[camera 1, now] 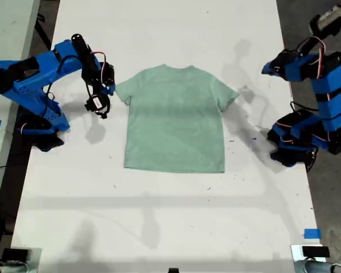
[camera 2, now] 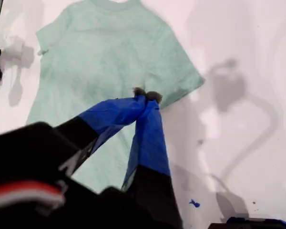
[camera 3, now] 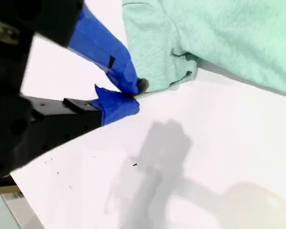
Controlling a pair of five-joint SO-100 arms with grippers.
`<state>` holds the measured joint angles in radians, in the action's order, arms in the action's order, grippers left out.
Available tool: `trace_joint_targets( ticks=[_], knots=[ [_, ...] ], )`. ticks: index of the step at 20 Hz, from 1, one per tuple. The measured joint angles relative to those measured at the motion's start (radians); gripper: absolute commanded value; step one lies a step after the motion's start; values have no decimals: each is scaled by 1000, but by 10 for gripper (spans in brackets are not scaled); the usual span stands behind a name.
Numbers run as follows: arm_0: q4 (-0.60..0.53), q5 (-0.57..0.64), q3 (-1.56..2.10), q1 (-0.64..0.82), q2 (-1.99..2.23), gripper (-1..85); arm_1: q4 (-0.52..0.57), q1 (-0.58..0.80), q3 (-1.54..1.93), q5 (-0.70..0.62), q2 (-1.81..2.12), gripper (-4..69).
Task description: Fold tshirt
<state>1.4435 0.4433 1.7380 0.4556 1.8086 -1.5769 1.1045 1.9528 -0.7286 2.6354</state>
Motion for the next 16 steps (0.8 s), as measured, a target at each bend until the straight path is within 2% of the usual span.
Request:
trace_joint_targets(
  ticks=[2, 3, 4, 8, 11, 16],
  knots=[
    [0, 0, 0, 0, 0, 0, 6, -8, 9, 0, 0, 1],
    [0, 0, 0, 0, 0, 0, 12, -5, 9, 0, 0, 177],
    [0, 0, 0, 0, 0, 0, 17, -8, 8, -3, -11, 269],
    [0, 0, 0, 0, 0, 0, 38, -81, 8, -55, -227, 326],
    [0, 0, 0, 0, 0, 0, 127, -83, 37, -110, -390, 336],
    [0, 0, 0, 0, 0, 0, 351, -43, 235, -164, -588, 326]
  ],
)
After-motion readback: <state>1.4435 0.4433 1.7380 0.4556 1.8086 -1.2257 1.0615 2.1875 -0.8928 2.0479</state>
